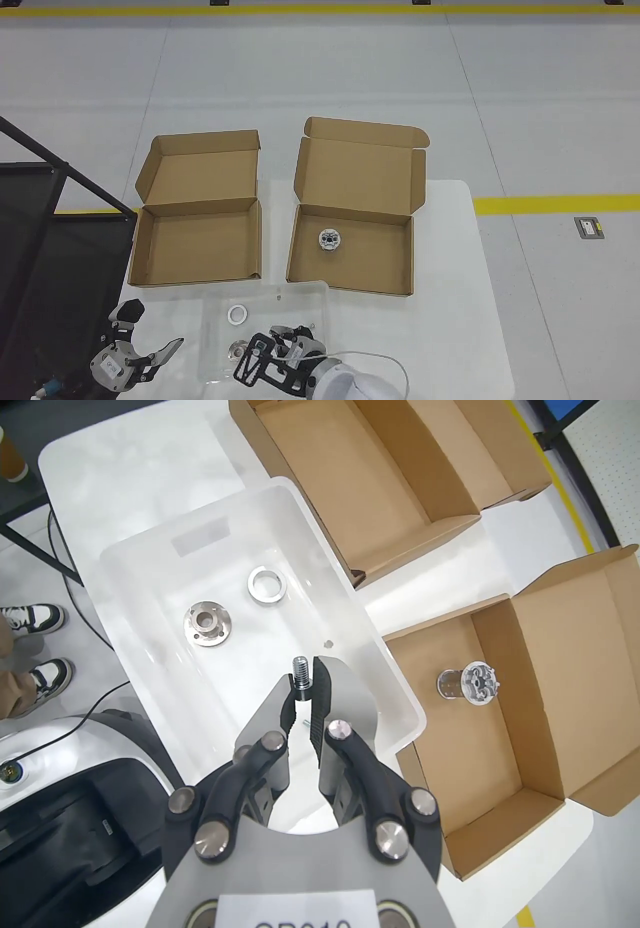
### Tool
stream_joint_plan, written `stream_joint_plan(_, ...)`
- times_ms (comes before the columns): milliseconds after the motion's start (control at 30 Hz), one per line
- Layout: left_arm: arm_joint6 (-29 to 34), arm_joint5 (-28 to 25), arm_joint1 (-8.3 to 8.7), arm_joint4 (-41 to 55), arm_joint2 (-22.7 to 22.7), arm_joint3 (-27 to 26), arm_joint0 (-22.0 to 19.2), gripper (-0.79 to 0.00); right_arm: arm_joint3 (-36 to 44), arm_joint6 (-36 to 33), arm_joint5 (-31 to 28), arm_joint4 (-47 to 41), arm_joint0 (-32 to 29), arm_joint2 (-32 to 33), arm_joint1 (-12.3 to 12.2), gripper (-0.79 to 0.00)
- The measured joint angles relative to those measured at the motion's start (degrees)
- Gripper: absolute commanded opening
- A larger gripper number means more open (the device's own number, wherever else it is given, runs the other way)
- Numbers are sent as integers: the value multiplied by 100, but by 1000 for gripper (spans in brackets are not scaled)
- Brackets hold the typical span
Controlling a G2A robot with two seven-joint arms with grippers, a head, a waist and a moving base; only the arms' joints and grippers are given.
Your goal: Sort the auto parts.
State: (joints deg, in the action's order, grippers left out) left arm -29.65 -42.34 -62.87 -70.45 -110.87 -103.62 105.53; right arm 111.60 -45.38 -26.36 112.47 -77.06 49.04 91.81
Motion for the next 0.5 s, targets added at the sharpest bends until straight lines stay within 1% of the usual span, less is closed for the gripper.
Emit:
stream_joint_plan(300,0,0,0,0,0,0,0,0,-49,-10,19,-29,19,-10,3,-785)
stream_joint_plan(400,0,0,0,0,0,0,0,0,-199,191,197,-37,12,2,-2,-785)
stream_joint_plan(433,0,0,0,0,0,0,0,0,-192,343,283,-117,56,57,1,-785)
stream_joint_plan(500,0,0,0,0,0,0,0,0,-120,702,257,-353,117,213,-12,-785)
